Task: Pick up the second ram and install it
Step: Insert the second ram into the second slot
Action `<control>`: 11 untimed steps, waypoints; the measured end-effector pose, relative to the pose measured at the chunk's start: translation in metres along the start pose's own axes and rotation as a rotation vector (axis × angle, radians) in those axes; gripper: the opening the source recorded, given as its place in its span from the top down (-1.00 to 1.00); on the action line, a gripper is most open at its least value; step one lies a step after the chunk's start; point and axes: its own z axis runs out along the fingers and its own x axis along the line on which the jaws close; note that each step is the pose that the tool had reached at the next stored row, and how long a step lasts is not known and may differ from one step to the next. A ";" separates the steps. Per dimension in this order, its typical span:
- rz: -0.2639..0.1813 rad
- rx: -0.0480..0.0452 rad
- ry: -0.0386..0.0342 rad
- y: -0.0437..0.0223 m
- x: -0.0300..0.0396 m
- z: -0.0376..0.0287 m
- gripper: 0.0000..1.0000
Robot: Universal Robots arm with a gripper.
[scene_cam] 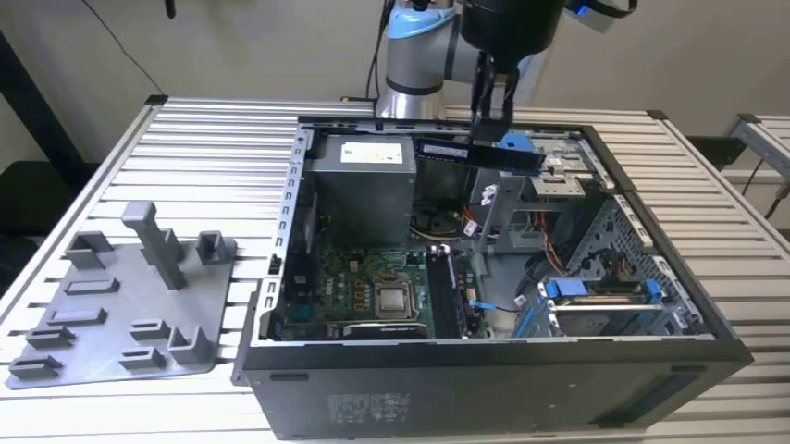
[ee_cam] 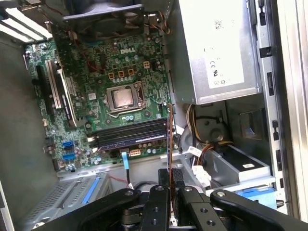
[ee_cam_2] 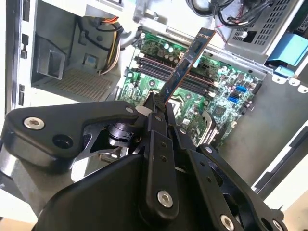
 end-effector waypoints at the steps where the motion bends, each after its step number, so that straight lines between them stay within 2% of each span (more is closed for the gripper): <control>1: 0.008 0.0006 0.0003 0.0000 0.0000 0.0000 0.72; 11: 0.092 0.0061 0.0028 0.0000 0.0000 0.0001 0.72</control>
